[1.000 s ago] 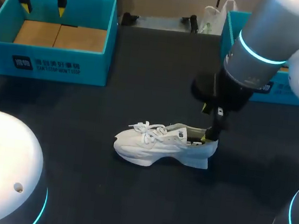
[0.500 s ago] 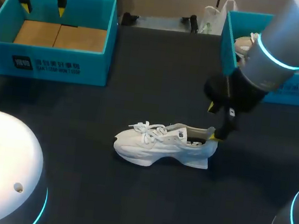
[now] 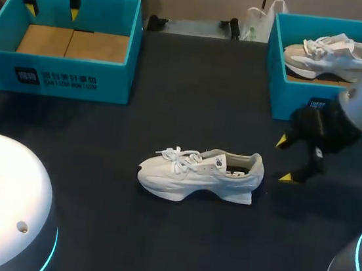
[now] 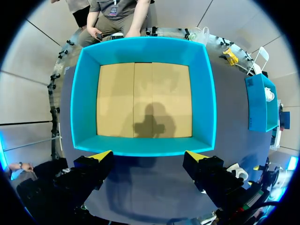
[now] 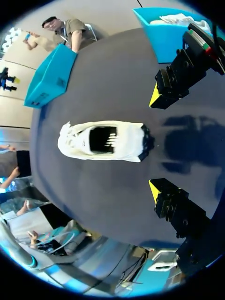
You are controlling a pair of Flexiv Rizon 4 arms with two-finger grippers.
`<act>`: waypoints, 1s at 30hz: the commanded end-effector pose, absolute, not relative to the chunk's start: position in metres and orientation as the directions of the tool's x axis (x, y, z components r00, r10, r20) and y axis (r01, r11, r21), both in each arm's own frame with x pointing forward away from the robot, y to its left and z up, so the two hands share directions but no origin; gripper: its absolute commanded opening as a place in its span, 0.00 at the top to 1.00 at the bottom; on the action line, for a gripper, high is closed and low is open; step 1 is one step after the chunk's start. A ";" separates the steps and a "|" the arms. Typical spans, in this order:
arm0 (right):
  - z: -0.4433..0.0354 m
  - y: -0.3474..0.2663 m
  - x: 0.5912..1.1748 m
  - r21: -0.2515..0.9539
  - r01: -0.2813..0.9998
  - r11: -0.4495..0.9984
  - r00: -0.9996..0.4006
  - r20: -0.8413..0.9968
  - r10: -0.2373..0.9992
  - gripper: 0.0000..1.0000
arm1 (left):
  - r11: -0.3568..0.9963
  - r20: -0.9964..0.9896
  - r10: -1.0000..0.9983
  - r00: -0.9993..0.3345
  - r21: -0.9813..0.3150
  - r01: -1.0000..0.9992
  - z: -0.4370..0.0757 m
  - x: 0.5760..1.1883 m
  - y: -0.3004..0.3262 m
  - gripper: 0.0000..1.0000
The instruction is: Take the shoe out of the shoebox, open the shoe tongue, remove and reinsert the insole, then place the shoe into the shoebox
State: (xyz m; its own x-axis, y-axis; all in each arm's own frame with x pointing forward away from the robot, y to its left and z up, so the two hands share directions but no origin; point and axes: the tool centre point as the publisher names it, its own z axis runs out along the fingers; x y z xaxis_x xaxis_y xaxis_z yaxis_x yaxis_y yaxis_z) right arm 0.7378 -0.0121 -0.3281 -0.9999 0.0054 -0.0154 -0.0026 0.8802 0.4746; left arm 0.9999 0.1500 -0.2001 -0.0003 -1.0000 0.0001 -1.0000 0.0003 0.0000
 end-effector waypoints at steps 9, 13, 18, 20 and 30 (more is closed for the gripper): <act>-0.357 -0.031 0.740 0.792 -0.048 0.609 -0.995 -0.088 0.036 0.00 | 0.000 0.000 -1.000 0.000 0.000 -1.000 -0.200 1.000 0.150 0.00; -0.366 -0.031 0.741 0.806 -0.048 0.590 -0.996 -0.084 0.034 0.00 | 0.000 0.000 -1.000 0.000 0.000 -1.000 -0.200 1.000 0.150 0.00; -0.374 -0.031 0.740 0.802 -0.029 0.597 -0.998 -0.060 0.032 0.00 | 0.000 0.000 -1.000 0.000 0.000 -1.000 -0.200 1.000 0.150 0.00; -0.375 -0.031 0.740 0.792 -0.009 0.611 -0.999 -0.038 0.033 0.00 | 0.000 0.000 -1.000 0.000 0.000 -1.000 -0.200 1.000 0.150 0.00; -0.375 -0.031 0.740 0.792 -0.009 0.611 -0.999 -0.038 0.033 0.00 | 0.000 0.000 -1.000 0.000 0.000 -1.000 -0.200 1.000 0.150 0.00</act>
State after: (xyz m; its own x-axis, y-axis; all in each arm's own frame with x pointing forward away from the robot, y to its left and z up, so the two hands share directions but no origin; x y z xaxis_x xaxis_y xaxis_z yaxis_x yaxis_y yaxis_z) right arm 0.7396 -0.0315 -0.3748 -0.9988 0.0333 -0.0369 -0.0090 0.6085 0.7935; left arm 0.9999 0.1500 -0.2001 -0.0003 -1.0000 0.0002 -1.0000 0.0003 0.0000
